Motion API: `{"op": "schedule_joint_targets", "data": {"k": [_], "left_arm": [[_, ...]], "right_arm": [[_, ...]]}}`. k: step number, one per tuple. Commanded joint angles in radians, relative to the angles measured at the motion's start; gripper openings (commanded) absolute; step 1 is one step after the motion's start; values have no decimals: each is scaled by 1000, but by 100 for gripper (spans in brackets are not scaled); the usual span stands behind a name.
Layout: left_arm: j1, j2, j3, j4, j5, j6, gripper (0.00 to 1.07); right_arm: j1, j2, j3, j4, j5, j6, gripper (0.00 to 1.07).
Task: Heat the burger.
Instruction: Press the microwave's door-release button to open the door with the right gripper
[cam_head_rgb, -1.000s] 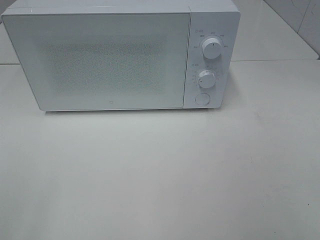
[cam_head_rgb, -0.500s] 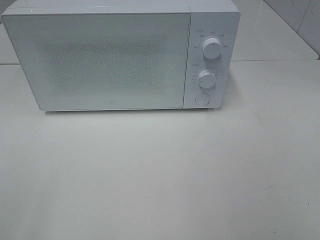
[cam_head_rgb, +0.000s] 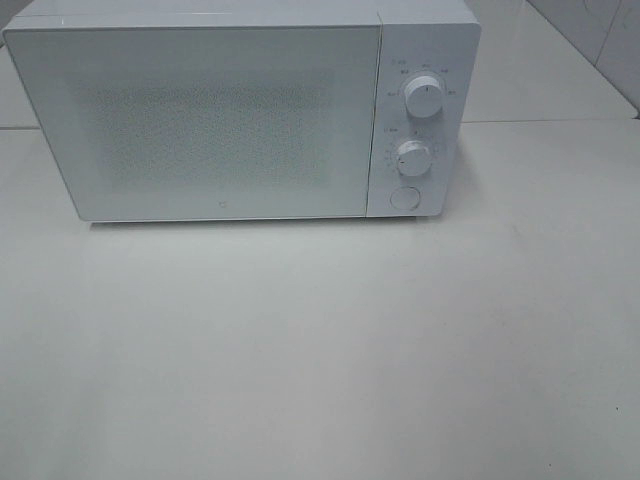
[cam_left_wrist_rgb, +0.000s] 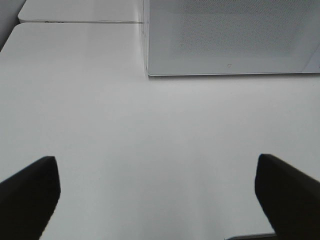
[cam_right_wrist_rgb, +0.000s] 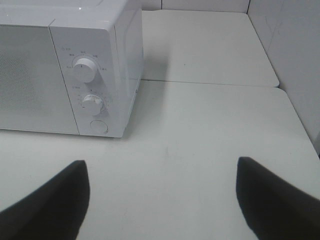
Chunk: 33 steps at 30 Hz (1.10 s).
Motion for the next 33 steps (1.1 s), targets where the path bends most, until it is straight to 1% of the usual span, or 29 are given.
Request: {"op": "schedule_joint_targets", "data": {"k": [1, 2, 3, 5, 6, 8, 9, 10, 11, 16, 17, 18, 19, 21, 22, 24, 25, 26, 28, 29, 30, 31, 32, 33], "left_arm": [[2, -6, 1, -5, -12, -2, 98], [2, -6, 1, -5, -12, -2, 98], [2, -6, 1, -5, -12, -2, 98], [2, -6, 1, -5, -12, -2, 98], [2, -6, 1, -5, -12, -2, 98], [2, -6, 1, -5, -12, -2, 98], [2, -6, 1, -5, -12, -2, 98], [2, -6, 1, -5, -12, -2, 98], [2, -6, 1, -5, -12, -2, 98], [2, -6, 1, -5, -12, -2, 98], [2, -6, 1, -5, -12, -2, 98], [2, -6, 1, -5, -12, -2, 98], [2, -6, 1, -5, -12, -2, 98], [2, -6, 1, -5, -12, -2, 98], [2, -6, 1, -5, -12, -2, 98], [2, -6, 1, -5, -12, -2, 98], [2, -6, 1, -5, -12, -2, 98], [2, -6, 1, -5, -12, -2, 98], [2, -6, 1, -5, -12, -2, 98], [2, -6, 1, -5, -12, -2, 98], [2, -6, 1, -5, -12, -2, 98], [2, -6, 1, -5, -12, -2, 98], [2, -6, 1, -5, -12, -2, 98], [2, -6, 1, -5, -12, -2, 98]], "right_arm": [[-4, 65, 1, 0, -101, 0, 76], [-4, 98, 19, 0, -162, 0, 76], [-4, 98, 19, 0, -162, 0, 76], [-4, 145, 61, 0, -267, 0, 76], [-4, 145, 61, 0, -267, 0, 76], [-4, 198, 98, 0, -376, 0, 76], [-4, 198, 98, 0, -376, 0, 76], [-4, 232, 115, 0, -439, 0, 76], [-4, 232, 115, 0, -439, 0, 76], [-4, 352, 151, 0, -586, 0, 76], [-4, 352, 151, 0, -586, 0, 76], [-4, 388, 164, 0, -651, 0, 76], [-4, 388, 164, 0, -651, 0, 76], [-4, 435, 190, 0, -754, 0, 76], [-4, 435, 190, 0, -754, 0, 76], [-4, 484, 218, 0, -863, 0, 76], [-4, 484, 218, 0, -863, 0, 76], [-4, 513, 239, 0, -941, 0, 76], [-4, 526, 248, 0, -973, 0, 76], [-4, 561, 269, 0, -1053, 0, 76], [-4, 561, 269, 0, -1053, 0, 76], [-4, 593, 285, 0, -1140, 0, 76], [-4, 612, 289, 0, -1177, 0, 76], [-4, 612, 289, 0, -1177, 0, 76]]}}
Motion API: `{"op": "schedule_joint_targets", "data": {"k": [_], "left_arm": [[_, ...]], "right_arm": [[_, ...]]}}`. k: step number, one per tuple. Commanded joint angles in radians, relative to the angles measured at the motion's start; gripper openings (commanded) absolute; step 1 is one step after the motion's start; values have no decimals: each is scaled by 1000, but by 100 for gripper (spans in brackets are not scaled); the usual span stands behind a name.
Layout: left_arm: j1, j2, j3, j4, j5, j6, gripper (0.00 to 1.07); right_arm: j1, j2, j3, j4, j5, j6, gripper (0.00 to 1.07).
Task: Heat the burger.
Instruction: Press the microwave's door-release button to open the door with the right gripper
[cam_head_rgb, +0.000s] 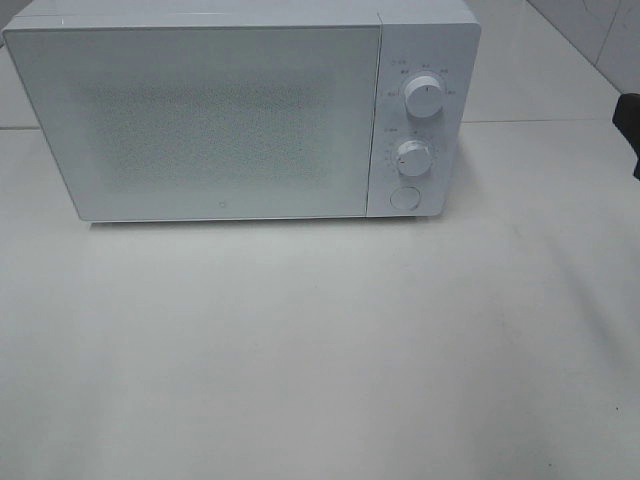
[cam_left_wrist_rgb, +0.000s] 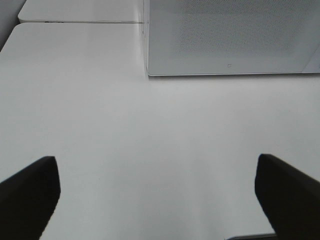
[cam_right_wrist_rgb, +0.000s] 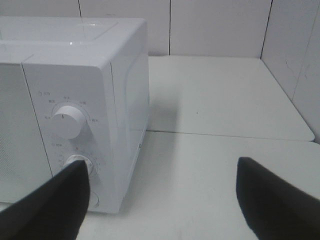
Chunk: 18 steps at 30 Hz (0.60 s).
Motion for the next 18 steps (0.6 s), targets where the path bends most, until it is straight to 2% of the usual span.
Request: {"op": "schedule_joint_targets", "data": {"k": [1, 5, 14, 16, 18], "left_arm": [[2, -6, 1, -5, -12, -2, 98], [2, -6, 1, -5, -12, -2, 98], [2, -6, 1, -5, -12, -2, 98], [2, -6, 1, -5, -12, -2, 98], [2, -6, 1, -5, -12, -2, 98]], "right_arm": [[-4, 73, 26, -2, -229, 0, 76], [-4, 152, 45, 17, -342, 0, 76], [-2, 325, 53, 88, -434, -41, 76], [45, 413, 85, 147, -585, -90, 76], [68, 432, 94, 168, -623, -103, 76]]}}
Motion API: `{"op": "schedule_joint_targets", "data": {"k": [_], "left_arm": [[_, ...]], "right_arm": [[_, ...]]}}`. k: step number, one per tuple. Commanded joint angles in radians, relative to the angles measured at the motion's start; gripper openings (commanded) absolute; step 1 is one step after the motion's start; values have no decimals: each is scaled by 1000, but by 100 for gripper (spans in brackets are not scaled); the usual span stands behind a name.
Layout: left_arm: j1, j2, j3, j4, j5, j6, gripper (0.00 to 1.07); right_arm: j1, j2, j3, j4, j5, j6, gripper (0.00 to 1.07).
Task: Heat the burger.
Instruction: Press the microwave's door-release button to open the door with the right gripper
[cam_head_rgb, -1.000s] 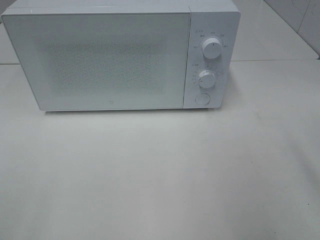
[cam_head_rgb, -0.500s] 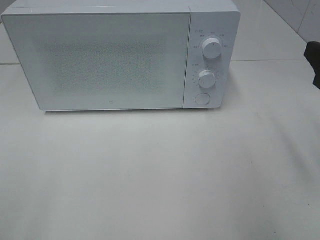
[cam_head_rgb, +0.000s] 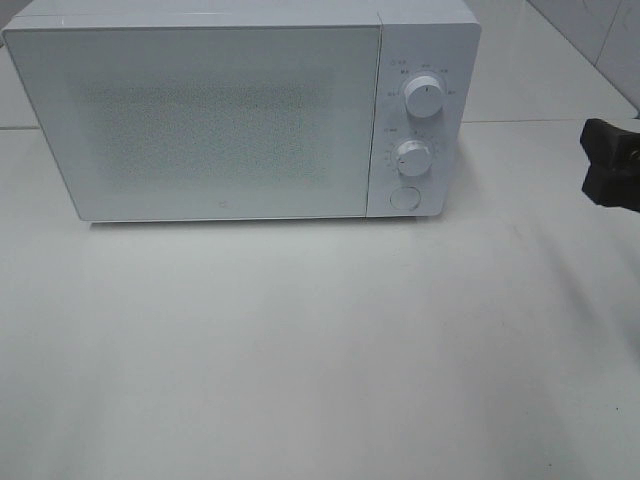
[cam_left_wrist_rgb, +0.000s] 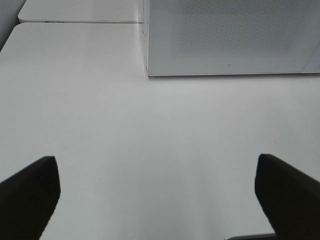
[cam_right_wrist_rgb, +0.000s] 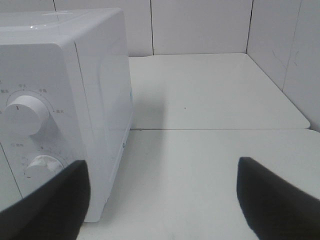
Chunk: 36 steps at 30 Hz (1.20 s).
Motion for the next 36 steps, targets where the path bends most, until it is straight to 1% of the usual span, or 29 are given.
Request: {"op": "schedule_joint_targets", "data": {"k": [1, 4, 6, 7, 8, 9, 12, 14, 15, 16, 17, 18, 19, 20, 21, 22, 23, 24, 26, 29, 36], "left_arm": [[2, -6, 1, -5, -12, -2, 98], [2, -6, 1, -5, -12, -2, 98], [2, -6, 1, -5, -12, -2, 98], [2, -6, 1, -5, -12, -2, 98], [2, -6, 1, -5, -12, -2, 98], [2, -6, 1, -5, -12, -2, 98], [2, -6, 1, -5, -12, -2, 98], [2, -6, 1, -5, -12, -2, 98], [2, -6, 1, -5, -12, -2, 98], [2, -6, 1, -5, -12, -2, 98], [2, -6, 1, -5, -12, -2, 98], [2, -6, 1, -5, -12, -2, 98], [2, -6, 1, -5, -12, -2, 98], [2, -6, 1, -5, -12, -2, 98], [2, -6, 1, -5, -12, -2, 98], [2, -6, 1, -5, -12, -2, 98], [2, -6, 1, -5, -12, -2, 98], [2, -6, 1, -5, -12, -2, 98], [2, -6, 1, -5, -12, -2, 98], [2, -6, 1, -5, -12, -2, 98], [2, -6, 1, -5, -12, -2, 98]], "right_arm": [[88, 76, 32, 96, -169, -72, 76], [110, 90, 36, 122, -188, -86, 76], [217, 160, 38, 233, -250, -134, 76], [217, 160, 38, 233, -250, -134, 76], [238, 174, 38, 253, -268, -140, 76], [292, 210, 38, 296, -315, -143, 76], [316, 223, 38, 315, -332, -143, 76], [420, 285, 38, 424, -391, -144, 76], [420, 285, 38, 424, -391, -144, 76], [448, 297, 38, 452, -402, -144, 76], [503, 325, 38, 521, -429, -147, 76], [503, 325, 38, 521, -429, -147, 76], [548, 348, 32, 585, -447, -153, 76], [548, 348, 32, 585, -447, -153, 76], [567, 359, 24, 608, -448, -159, 76], [607, 377, 3, 654, -447, -180, 76], [607, 377, 3, 654, -447, -180, 76], [640, 389, -19, 678, -439, -206, 76], [650, 393, -29, 685, -435, -218, 76], [684, 409, -79, 704, -429, -243, 76], [693, 412, -133, 715, -386, -244, 76]]}}
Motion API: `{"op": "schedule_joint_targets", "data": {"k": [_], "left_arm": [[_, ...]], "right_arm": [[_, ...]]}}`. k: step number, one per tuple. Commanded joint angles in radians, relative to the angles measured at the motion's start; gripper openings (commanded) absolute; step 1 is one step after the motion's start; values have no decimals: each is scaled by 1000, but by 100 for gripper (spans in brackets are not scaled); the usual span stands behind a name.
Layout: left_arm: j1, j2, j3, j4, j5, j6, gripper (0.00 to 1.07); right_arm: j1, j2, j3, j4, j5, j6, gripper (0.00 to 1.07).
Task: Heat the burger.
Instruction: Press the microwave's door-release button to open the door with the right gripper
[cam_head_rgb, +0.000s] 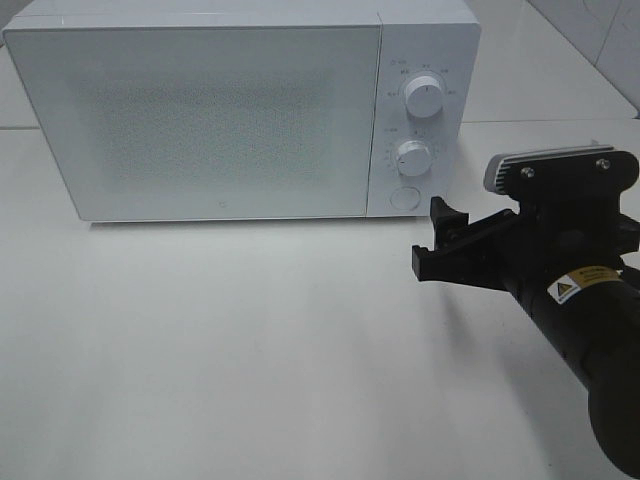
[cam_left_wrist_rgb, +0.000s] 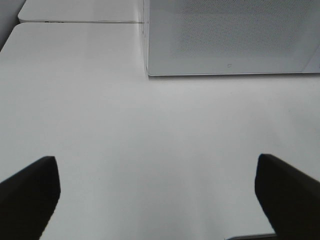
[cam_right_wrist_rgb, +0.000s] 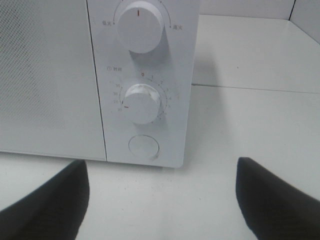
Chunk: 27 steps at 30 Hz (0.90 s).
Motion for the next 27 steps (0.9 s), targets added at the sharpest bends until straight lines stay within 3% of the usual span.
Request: {"op": "schedule_joint_targets", "data": {"k": [1, 17, 22, 26, 27], "left_arm": [[2, -6, 1, -5, -12, -2, 98], [2, -6, 1, -5, -12, -2, 98], [2, -6, 1, -5, -12, -2, 98], [2, -6, 1, -5, -12, -2, 98], [2, -6, 1, -5, -12, -2, 98]], "right_arm": [[4, -1, -35, 11, -90, -11, 76], [4, -1, -53, 24, -72, 63, 75], [4, -1, -53, 24, -31, 180, 66], [4, -1, -53, 24, -26, 386, 47], [4, -1, -53, 24, -26, 386, 47]]}}
